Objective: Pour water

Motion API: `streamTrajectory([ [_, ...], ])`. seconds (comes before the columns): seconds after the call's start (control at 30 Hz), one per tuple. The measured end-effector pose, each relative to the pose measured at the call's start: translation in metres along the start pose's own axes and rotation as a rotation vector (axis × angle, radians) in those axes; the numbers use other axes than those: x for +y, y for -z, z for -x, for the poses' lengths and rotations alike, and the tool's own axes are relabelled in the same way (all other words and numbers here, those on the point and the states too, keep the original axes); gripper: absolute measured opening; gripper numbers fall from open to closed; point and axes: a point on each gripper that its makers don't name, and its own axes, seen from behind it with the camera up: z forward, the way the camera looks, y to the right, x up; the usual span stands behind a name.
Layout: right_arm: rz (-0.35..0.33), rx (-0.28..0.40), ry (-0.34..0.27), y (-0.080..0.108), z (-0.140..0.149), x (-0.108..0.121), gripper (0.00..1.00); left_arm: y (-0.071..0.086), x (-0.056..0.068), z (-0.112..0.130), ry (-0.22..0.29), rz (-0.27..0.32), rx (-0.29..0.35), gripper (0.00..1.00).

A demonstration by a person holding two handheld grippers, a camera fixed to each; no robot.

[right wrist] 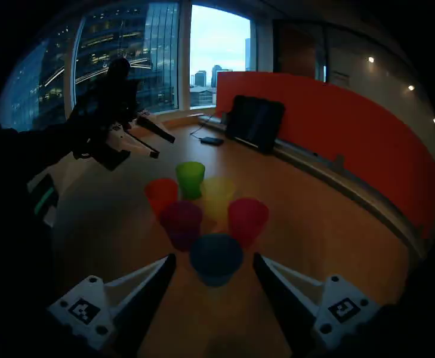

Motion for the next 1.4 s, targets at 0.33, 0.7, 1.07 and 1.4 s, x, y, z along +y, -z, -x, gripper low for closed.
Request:
streamTrajectory([
  [0.33,-0.013,-0.038,0.001,-0.016,0.017,0.003,1.0,-0.018,-0.008,0.024,0.002,0.026,-0.072,0.99],
  [0.7,-0.029,-0.082,0.006,-0.034,0.033,0.004,1.0,-0.039,-0.016,0.043,-0.005,0.05,-0.146,0.99],
  [1.07,-0.042,-0.112,0.018,-0.049,0.043,0.005,1.0,-0.058,-0.019,0.048,-0.012,0.074,-0.177,0.99],
  [1.4,-0.051,-0.116,0.022,-0.059,0.041,0.004,1.0,-0.074,-0.017,0.046,-0.041,0.081,-0.191,0.99],
])
